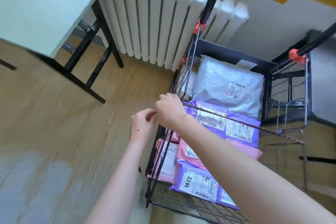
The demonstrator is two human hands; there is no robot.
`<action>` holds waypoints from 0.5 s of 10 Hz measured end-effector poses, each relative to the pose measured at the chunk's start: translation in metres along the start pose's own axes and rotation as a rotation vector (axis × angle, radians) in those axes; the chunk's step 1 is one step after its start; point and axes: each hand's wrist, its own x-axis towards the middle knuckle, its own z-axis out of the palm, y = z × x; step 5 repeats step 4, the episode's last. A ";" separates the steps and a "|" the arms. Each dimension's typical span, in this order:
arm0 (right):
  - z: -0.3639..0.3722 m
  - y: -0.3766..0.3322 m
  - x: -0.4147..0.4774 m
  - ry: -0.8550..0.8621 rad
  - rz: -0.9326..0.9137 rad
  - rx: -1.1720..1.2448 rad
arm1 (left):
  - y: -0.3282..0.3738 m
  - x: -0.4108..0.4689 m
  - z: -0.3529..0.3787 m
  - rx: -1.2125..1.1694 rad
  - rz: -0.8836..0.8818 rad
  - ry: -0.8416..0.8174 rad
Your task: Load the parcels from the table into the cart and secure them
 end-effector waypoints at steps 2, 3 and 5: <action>-0.035 -0.001 -0.060 0.304 0.120 0.300 | 0.065 -0.029 -0.033 0.118 0.227 0.037; -0.055 0.005 -0.096 0.397 0.225 0.423 | 0.104 -0.044 -0.043 0.164 0.358 -0.017; -0.066 0.003 -0.134 0.523 0.308 0.516 | 0.135 -0.065 -0.054 0.166 0.429 -0.089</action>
